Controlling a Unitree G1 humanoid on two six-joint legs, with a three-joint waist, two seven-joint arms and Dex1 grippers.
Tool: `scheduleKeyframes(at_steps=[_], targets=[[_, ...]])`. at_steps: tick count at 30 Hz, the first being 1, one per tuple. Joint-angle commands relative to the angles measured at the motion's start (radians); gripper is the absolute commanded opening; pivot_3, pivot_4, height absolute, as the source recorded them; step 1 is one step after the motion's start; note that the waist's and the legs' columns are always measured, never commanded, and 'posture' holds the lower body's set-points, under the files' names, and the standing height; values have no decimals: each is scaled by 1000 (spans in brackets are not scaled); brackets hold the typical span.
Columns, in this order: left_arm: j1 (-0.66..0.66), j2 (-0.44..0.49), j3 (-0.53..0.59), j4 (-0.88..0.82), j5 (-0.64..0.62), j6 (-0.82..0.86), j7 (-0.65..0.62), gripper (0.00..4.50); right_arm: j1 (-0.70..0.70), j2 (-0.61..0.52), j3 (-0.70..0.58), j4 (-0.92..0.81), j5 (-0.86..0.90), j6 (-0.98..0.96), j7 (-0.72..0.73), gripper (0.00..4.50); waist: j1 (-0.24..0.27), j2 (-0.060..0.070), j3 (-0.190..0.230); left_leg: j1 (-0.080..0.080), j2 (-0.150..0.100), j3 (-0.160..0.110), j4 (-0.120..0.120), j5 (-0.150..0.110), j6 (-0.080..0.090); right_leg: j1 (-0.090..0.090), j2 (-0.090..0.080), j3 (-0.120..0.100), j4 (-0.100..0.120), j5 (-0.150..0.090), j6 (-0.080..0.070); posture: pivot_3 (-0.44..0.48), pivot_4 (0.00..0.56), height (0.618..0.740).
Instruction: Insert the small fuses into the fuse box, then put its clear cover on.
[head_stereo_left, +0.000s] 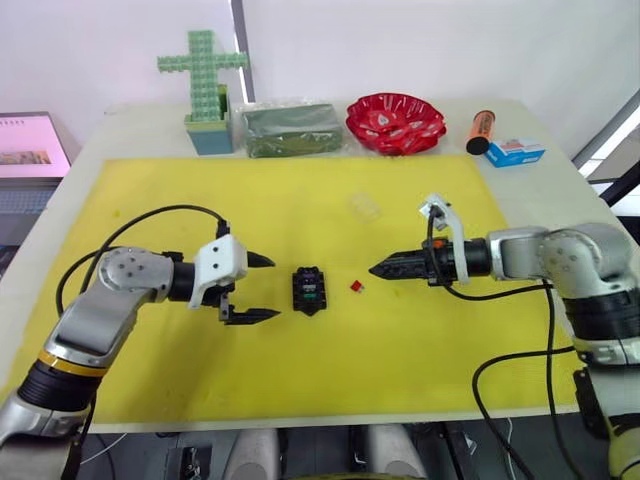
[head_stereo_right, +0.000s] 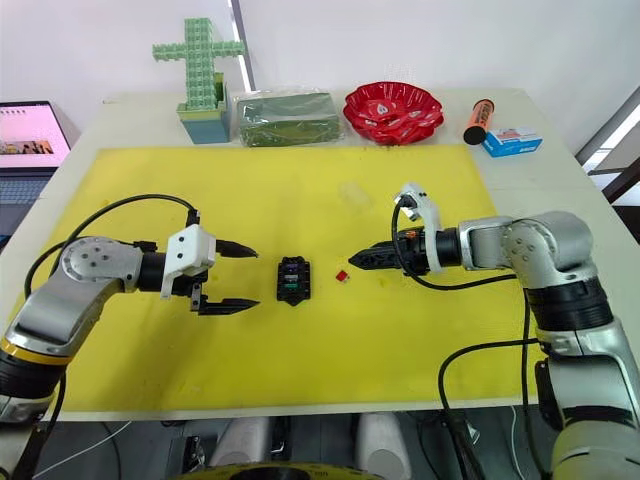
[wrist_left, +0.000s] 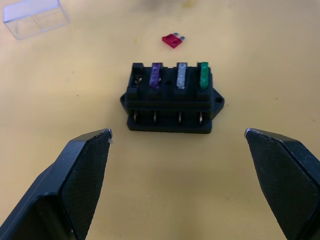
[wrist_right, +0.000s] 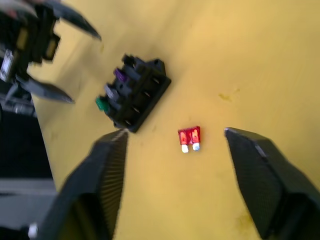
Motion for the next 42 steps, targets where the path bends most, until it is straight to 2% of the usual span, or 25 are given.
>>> scheduleKeyframes(at_steps=[1,5,14,30,33,36,42], targets=[[-21,0,15,-9,-10,-10,-8,4500,-70,-2,116,90,-123,-94,197,3220,0,0,0,0,0,0,0,0,0,0,0,0,0,0,0,0,150,740],[-23,1,19,-12,-14,-5,-11,4500,-132,37,193,188,-214,-128,311,3220,0,0,0,0,0,0,0,0,0,-1,0,0,0,0,0,0,150,740],[-10,5,25,-27,-13,1,-6,4500,-203,118,237,303,-335,-136,435,3220,1,0,0,0,0,1,1,0,0,-1,0,0,1,0,0,0,150,740],[4,9,27,-41,-10,2,2,4500,-238,207,255,411,-460,-111,519,3220,0,0,0,0,0,1,1,0,0,0,0,0,1,0,0,0,150,740],[4,10,27,-40,-9,0,4,4500,-245,219,247,435,-477,-115,526,2572,-1,0,0,0,0,1,1,0,0,0,0,0,2,0,0,0,150,740],[5,11,26,-40,-7,-2,4,4500,-252,227,246,456,-494,-120,529,1604,-1,0,0,0,0,1,0,0,0,0,0,0,2,0,0,0,150,740],[5,11,24,-38,-4,-6,3,4500,-260,238,236,489,-521,-131,537,1604,-1,0,0,0,0,1,1,0,0,0,0,0,2,0,0,0,150,740]])
